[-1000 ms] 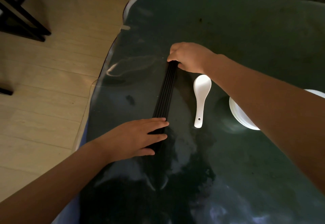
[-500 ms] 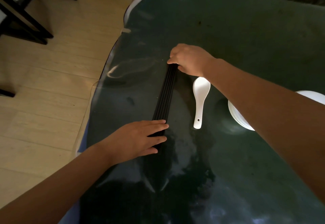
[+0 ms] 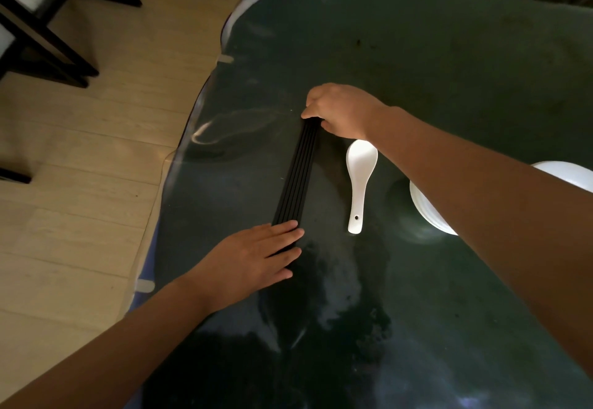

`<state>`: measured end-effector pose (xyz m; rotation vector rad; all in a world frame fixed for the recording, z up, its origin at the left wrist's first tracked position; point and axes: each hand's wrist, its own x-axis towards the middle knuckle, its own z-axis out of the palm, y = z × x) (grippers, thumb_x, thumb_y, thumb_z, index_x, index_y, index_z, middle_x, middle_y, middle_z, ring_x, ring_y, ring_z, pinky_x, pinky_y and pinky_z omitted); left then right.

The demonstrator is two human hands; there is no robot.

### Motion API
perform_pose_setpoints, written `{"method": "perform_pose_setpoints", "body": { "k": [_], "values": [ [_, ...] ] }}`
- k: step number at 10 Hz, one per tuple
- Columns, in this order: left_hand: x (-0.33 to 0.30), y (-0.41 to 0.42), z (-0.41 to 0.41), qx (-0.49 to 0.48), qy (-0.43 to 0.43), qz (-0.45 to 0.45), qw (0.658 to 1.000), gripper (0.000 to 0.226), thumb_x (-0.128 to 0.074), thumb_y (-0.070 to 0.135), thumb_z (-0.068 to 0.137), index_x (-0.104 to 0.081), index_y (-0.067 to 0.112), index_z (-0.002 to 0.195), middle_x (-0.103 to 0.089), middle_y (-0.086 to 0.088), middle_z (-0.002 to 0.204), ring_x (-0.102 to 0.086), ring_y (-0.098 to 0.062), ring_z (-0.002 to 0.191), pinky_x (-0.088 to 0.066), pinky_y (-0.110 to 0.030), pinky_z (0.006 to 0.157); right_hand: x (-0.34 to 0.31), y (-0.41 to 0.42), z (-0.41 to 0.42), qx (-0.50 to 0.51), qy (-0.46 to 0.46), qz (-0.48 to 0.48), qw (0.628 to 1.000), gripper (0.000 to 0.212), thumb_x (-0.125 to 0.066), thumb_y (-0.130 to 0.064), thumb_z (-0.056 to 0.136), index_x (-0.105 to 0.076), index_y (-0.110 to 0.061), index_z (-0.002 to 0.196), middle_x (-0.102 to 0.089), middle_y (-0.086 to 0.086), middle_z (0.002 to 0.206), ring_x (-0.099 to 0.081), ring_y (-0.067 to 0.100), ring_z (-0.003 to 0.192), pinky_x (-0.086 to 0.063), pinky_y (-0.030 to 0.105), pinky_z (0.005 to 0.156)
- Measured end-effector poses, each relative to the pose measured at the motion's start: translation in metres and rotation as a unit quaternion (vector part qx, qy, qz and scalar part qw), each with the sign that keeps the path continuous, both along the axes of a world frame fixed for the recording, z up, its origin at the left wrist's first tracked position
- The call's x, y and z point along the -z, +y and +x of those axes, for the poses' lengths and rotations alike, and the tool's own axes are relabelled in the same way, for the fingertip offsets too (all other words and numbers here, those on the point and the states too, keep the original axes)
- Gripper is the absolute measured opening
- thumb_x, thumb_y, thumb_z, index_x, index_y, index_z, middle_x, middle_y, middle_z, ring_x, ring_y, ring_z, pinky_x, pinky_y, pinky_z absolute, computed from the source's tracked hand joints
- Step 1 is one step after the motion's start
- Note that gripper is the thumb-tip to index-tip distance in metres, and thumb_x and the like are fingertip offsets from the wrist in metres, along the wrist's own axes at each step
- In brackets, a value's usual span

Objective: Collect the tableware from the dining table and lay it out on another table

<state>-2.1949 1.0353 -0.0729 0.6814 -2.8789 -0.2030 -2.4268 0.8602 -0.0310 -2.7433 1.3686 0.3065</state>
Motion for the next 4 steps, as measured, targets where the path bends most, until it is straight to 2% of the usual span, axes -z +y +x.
{"method": "perform_pose_setpoints", "body": {
  "k": [2, 3, 4],
  "values": [
    [-0.004, 0.002, 0.001, -0.01, -0.008, 0.01, 1.0, 0.039, -0.047, 0.037, 0.088, -0.067, 0.013, 0.113, -0.062, -0.009, 0.126, -0.053, -0.022, 0.122, -0.051, -0.038, 0.093, -0.008, 0.01, 0.004, 0.019, 0.014, 0.0, 1.0, 0.041, -0.049, -0.002, 0.088, -0.053, -0.013, 0.128, -0.053, 0.011, 0.123, -0.049, 0.03, 0.116, -0.05, 0.045, 0.087],
    [-0.015, 0.009, -0.002, -0.016, -0.015, 0.027, 0.999, 0.046, -0.045, 0.042, 0.089, -0.059, 0.014, 0.123, -0.059, -0.009, 0.13, -0.05, -0.023, 0.125, -0.046, -0.041, 0.099, -0.021, 0.018, 0.002, 0.048, -0.01, -0.01, 0.999, 0.043, -0.05, -0.005, 0.088, -0.051, -0.015, 0.129, -0.054, 0.011, 0.123, -0.051, 0.03, 0.115, -0.051, 0.044, 0.083],
    [-0.05, 0.001, -0.018, -0.088, -0.028, 0.041, 0.995, 0.045, -0.043, 0.038, 0.089, -0.058, 0.014, 0.124, -0.065, -0.007, 0.12, -0.06, -0.022, 0.113, -0.048, -0.037, 0.094, -0.041, 0.05, -0.016, 0.164, -0.065, -0.032, 0.984, 0.031, -0.048, -0.015, 0.088, -0.059, -0.015, 0.117, -0.06, 0.012, 0.114, -0.055, 0.032, 0.107, -0.049, 0.041, 0.078]
  ]
}}
